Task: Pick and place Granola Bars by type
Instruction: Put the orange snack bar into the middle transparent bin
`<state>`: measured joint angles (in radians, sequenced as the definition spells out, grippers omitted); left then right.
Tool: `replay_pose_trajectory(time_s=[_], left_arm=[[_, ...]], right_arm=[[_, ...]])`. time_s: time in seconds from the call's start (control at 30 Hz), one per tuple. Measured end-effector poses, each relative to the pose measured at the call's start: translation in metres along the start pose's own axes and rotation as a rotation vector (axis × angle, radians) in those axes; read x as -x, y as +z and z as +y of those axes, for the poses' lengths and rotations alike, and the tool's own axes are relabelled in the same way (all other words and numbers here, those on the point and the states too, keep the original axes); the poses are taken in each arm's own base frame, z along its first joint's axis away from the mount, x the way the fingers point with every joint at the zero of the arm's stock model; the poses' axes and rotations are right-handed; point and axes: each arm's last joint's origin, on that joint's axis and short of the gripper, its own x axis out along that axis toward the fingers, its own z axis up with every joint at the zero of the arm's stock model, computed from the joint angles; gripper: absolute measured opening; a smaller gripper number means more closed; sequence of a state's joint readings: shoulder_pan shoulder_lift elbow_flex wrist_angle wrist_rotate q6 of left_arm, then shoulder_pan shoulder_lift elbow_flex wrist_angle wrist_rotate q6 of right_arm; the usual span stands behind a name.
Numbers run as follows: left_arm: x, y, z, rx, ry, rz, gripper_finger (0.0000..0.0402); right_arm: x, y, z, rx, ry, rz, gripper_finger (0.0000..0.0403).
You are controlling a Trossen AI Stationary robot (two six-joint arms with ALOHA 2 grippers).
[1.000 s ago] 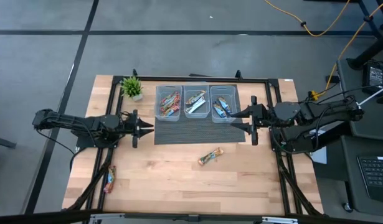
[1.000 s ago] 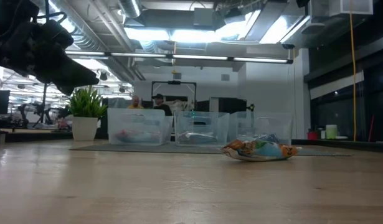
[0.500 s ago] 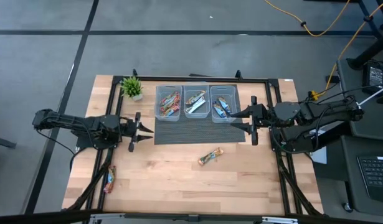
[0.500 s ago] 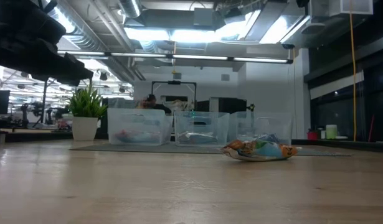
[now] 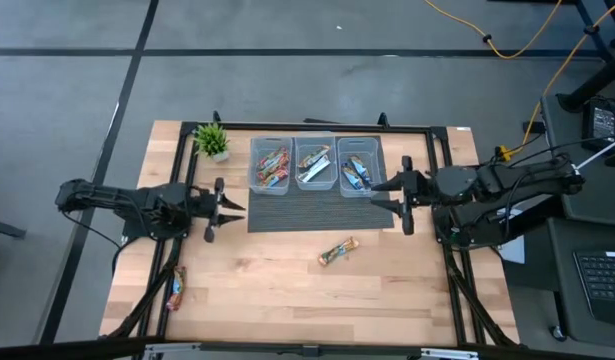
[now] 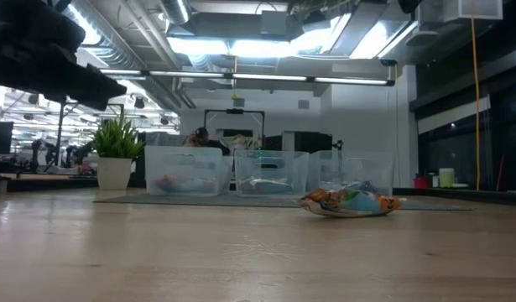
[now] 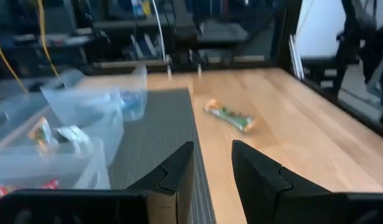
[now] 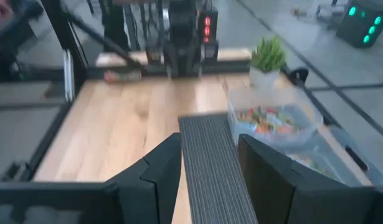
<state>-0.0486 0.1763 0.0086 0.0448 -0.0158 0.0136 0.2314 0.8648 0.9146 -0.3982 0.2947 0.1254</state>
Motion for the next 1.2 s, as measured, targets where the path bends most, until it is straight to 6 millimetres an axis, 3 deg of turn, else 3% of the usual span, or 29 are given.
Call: replay_pose_trajectory(time_s=[0.33, 0.63, 1.0, 1.2], left_arm=[[0.013, 0.016, 0.010, 0.006, 0.108, -0.211, 0.0102], [0.014, 0.018, 0.011, 0.007, 0.133, -0.233, 0.0102], [0.014, 0.018, 0.011, 0.007, 0.133, -0.234, 0.0102], [0.014, 0.018, 0.011, 0.007, 0.132, -0.233, 0.0102]], right_arm=[[-0.027, -0.019, 0.008, 0.058, 0.045, 0.199, 0.0162], [-0.075, -0.049, 0.021, 0.094, 0.098, 0.437, 0.0166], [-0.139, -0.106, 0.039, 0.174, 0.241, 0.723, 0.0272], [-0.162, -0.128, 0.043, 0.226, 0.267, 0.764, 0.0296]])
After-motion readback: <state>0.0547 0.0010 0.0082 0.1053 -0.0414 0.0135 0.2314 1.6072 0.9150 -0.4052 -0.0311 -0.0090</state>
